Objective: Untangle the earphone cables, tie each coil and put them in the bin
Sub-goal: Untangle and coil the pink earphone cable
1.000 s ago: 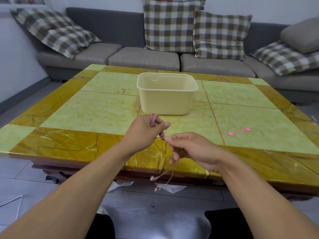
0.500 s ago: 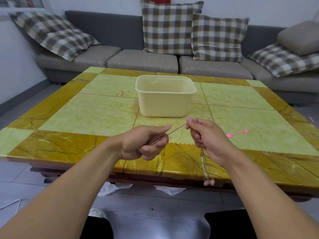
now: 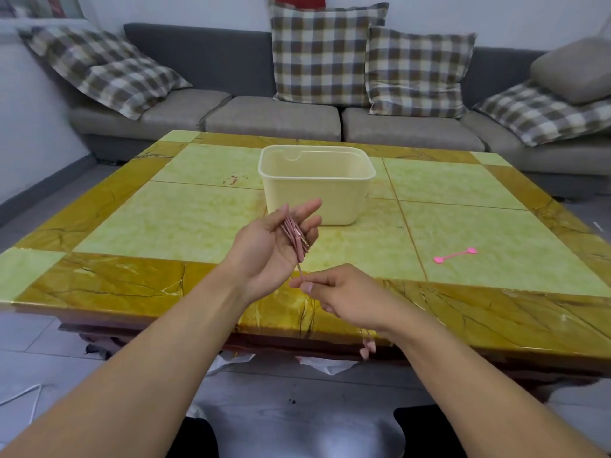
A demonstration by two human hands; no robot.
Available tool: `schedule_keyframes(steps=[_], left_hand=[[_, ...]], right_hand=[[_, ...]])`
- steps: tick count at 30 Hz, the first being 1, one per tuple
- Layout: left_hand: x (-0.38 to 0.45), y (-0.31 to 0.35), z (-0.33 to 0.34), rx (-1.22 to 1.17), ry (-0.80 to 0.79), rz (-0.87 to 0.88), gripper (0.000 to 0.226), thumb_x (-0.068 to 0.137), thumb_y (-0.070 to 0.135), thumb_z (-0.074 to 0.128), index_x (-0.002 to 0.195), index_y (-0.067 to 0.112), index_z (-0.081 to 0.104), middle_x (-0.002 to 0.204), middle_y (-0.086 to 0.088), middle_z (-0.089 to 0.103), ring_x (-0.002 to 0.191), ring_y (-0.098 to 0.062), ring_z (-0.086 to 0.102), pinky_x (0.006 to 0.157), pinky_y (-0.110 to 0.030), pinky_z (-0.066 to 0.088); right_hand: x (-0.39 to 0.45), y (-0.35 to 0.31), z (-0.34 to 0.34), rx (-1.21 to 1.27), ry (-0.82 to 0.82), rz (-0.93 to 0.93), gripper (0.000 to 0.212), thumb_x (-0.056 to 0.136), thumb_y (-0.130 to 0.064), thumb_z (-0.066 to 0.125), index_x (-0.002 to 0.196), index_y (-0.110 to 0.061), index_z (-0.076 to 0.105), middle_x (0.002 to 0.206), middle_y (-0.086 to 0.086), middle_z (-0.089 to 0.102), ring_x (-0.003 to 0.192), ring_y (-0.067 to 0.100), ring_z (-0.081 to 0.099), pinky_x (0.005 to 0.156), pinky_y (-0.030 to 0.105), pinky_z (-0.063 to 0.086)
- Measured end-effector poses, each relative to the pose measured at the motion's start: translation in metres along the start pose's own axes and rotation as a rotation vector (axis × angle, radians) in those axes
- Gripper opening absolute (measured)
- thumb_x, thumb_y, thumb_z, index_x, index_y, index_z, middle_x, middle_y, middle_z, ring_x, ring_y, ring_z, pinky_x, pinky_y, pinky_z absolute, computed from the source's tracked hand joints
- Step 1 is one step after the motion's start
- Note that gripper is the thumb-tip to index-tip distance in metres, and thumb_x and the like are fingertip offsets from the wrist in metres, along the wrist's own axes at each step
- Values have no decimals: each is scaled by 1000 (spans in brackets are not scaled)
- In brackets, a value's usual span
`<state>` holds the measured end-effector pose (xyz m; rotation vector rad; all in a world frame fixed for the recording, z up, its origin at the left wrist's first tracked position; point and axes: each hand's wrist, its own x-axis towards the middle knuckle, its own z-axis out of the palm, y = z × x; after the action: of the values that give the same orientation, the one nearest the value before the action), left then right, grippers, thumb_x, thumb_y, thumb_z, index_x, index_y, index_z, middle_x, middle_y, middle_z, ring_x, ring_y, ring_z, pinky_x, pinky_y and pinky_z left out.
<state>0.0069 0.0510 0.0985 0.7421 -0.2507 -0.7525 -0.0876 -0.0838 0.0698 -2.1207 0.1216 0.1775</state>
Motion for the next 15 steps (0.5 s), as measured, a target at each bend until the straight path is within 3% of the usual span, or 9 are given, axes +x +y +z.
schedule_keyframes(steps=[2,4,6,8,10,12,13,15], left_hand=[[5,-4,-7,152,91,97,42,111,16,26,139,-9,44,110,-7,76,94,-18,75,79,-25,59],[7,-10,-16,404,166,180,37,111,14,25,142,-3,37,110,-6,77,99,-22,74,83,-28,59],[6,-15,-24,683,181,211,35,112,14,26,143,3,33,110,-5,76,99,-23,74,86,-30,58],[4,-19,-27,893,150,168,34,111,15,27,145,7,33,105,-6,76,92,-21,74,83,-31,55],[2,-21,-27,1052,116,76,36,111,15,30,145,6,37,91,-3,75,77,-19,70,78,-31,53],[-1,-19,-24,1157,39,-34,33,111,20,32,131,10,56,74,-3,71,63,-19,62,69,-30,51],[-3,-18,-21,1163,-18,-90,38,111,25,31,114,13,66,66,-4,66,57,-19,57,64,-29,48],[-7,-17,-14,1114,-118,-186,59,110,41,25,88,12,71,53,-6,53,48,-18,43,56,-28,41]], right_hand=[[-1,0,0,-75,-30,28,26,104,-34,54,122,-35,72,49,-8,36,46,12,37,55,26,41],[-5,-4,-3,-149,-65,24,27,105,-36,53,126,-36,70,46,-9,42,42,7,43,55,27,49],[-8,-7,-6,-242,-43,-62,26,104,-36,55,121,-32,73,55,-3,58,44,6,42,56,26,39],[-11,-10,-13,-267,32,-122,22,101,-38,60,106,-28,79,61,7,56,48,7,38,55,29,31],[-12,-8,-23,-203,130,-138,18,96,-39,66,91,-29,80,53,-4,49,46,7,36,52,25,28],[-12,-4,-33,-114,225,-149,17,93,-38,70,82,-29,79,48,-11,42,45,7,31,49,25,25],[-12,-2,-35,-82,260,-158,17,93,-37,71,81,-28,79,48,-11,39,46,8,29,48,25,24],[-10,1,-36,-19,310,-174,15,92,-33,73,80,-27,78,52,-5,39,50,11,29,49,26,24]])
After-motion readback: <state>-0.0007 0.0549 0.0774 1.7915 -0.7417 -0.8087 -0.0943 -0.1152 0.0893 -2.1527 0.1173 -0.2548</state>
